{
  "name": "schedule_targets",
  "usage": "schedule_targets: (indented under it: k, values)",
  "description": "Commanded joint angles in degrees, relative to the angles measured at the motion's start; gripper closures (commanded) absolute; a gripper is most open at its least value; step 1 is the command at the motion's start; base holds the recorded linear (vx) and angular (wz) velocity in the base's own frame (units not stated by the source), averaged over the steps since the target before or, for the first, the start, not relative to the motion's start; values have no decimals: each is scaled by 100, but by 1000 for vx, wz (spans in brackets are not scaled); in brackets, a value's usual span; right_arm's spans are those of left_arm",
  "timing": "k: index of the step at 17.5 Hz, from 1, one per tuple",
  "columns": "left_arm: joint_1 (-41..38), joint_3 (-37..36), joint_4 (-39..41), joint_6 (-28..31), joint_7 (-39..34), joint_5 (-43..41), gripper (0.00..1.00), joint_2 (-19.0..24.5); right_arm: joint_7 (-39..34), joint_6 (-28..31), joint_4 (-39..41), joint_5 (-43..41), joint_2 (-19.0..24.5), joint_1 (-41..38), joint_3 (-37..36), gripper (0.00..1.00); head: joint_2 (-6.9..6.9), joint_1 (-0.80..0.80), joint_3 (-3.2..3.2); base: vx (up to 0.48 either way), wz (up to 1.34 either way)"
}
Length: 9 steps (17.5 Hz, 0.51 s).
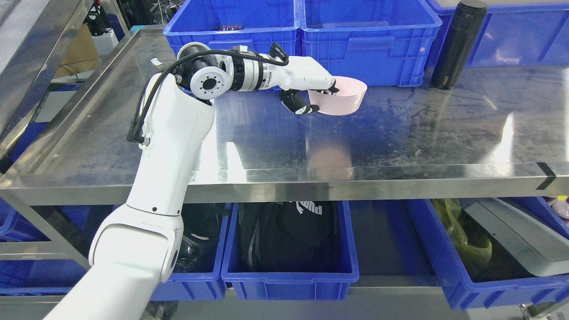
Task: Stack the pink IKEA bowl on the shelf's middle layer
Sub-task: 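Lift the pink bowl off the table with the left hand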
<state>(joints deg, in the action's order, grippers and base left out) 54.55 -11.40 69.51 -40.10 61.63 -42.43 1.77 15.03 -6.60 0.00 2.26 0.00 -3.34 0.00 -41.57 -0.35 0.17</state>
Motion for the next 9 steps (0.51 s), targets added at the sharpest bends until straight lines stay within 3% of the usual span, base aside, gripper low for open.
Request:
schedule_targets:
  k: [1, 9]
  values:
    - [-216, 1369, 553, -490, -72, 586, 100, -77, -1, 1, 100, 2, -100, 0, 27, 0, 0, 0, 0, 17, 89]
    - [-885, 1202, 923, -490, -503, 613, 99, -77, -1, 1, 100, 2, -100, 0, 27, 0, 0, 0, 0, 22, 95]
